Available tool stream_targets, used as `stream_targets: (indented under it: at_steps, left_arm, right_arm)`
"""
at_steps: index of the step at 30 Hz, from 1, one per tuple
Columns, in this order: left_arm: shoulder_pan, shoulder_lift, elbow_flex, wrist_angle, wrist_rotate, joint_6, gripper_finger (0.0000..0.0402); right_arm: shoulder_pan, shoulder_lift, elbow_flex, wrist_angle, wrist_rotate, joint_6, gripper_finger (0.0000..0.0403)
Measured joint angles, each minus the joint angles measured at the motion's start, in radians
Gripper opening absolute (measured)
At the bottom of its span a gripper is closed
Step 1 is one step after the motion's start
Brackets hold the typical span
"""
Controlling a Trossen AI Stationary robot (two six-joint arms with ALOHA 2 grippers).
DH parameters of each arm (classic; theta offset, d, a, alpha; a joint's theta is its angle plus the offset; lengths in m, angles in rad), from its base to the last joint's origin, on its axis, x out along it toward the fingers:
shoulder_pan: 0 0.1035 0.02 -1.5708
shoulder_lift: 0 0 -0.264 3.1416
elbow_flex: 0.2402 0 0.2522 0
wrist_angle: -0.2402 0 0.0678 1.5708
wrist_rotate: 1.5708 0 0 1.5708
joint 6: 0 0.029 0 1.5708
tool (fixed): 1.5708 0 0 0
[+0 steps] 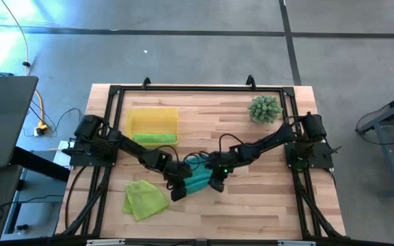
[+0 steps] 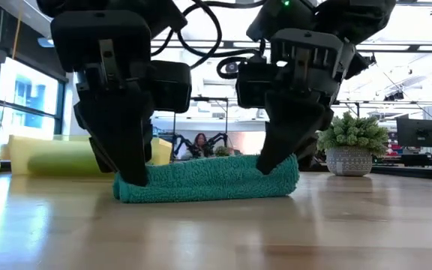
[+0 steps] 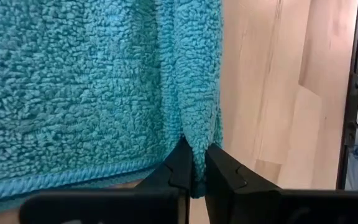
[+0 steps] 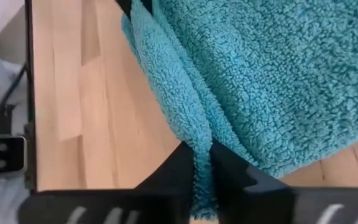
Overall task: Roll microfiber towels into tight, uniform cylinder then place into a basket
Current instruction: Roll the blue microfiber towel
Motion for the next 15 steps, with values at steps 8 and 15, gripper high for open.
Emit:
stream_targets:
  at_steps: [8, 15]
  left_arm:
    - [-0.001, 0.004, -0.001, -0.004, -0.013, 0.008, 0.0013]
    - [0.001, 0.005, -0.001, -0.006, -0.024, 0.009, 0.0012]
  right_arm:
    - [-0.02, -0.087, -0.002, -0.118, -0.011, -0.192, 0.0133]
    - [0.038, -0.221, -0.001, -0.176, 0.049, -0.438, 0.0168]
